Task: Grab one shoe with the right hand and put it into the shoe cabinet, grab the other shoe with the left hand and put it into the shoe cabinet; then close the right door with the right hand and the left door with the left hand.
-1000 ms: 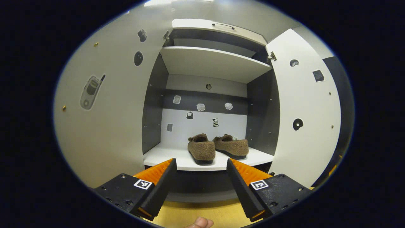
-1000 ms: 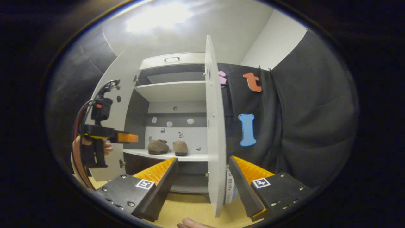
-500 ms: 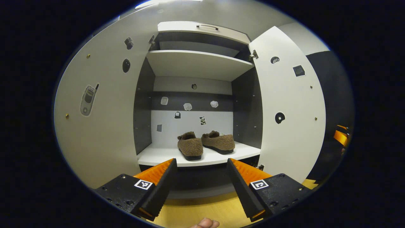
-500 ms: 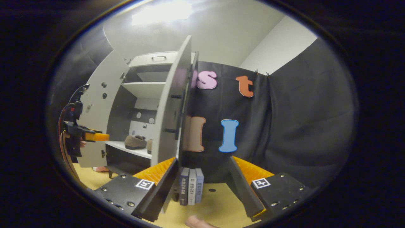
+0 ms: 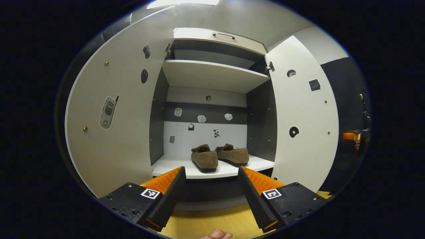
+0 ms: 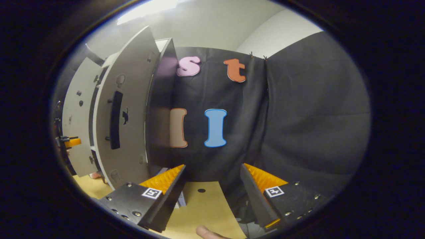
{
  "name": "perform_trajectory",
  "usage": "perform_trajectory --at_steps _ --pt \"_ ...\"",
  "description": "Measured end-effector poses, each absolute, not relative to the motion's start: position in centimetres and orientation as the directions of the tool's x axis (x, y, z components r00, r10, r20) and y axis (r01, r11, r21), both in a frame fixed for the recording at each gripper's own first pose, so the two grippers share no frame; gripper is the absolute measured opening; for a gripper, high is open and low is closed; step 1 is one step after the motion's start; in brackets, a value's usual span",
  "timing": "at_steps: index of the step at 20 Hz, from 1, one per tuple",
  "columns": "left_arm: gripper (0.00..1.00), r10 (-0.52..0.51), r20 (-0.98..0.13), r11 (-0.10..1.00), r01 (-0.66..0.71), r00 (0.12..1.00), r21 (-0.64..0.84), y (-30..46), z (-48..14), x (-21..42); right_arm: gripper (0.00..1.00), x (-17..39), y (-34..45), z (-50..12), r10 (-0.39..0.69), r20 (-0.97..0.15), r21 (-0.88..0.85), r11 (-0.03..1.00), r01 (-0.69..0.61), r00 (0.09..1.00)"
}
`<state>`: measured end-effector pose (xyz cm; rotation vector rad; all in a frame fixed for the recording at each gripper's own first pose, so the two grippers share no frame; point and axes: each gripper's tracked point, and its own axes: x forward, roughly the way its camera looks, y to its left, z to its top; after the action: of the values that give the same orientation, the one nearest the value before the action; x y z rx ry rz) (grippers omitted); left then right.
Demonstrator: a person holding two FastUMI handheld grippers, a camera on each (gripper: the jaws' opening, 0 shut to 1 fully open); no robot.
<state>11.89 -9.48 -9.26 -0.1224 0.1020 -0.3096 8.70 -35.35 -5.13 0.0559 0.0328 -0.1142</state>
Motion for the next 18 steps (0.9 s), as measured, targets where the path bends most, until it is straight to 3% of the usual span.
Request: perform_trajectory --at_steps 4,7,18 --pt "0.96 -0.327 -0.074 0.939 0.314 0.942 -0.143 -9.6 -9.0 11.9 0.97 11.1 -33.1 -3.6 -0.055 -0.022 0.079 0.995 0.056 0.998" --pt "0.96 -0.352 -0.076 0.924 0.334 0.933 -0.184 -9.7 -8.9 11.6 0.97 13.5 -31.8 -2.0 -0.068 0.005 0.043 0.997 0.068 0.998" --pt "0.96 -0.399 -0.049 0.905 0.385 0.915 -0.179 -10.0 -8.3 11.1 0.95 16.8 -19.6 0.6 0.108 -0.001 -0.094 0.990 -0.107 0.994"
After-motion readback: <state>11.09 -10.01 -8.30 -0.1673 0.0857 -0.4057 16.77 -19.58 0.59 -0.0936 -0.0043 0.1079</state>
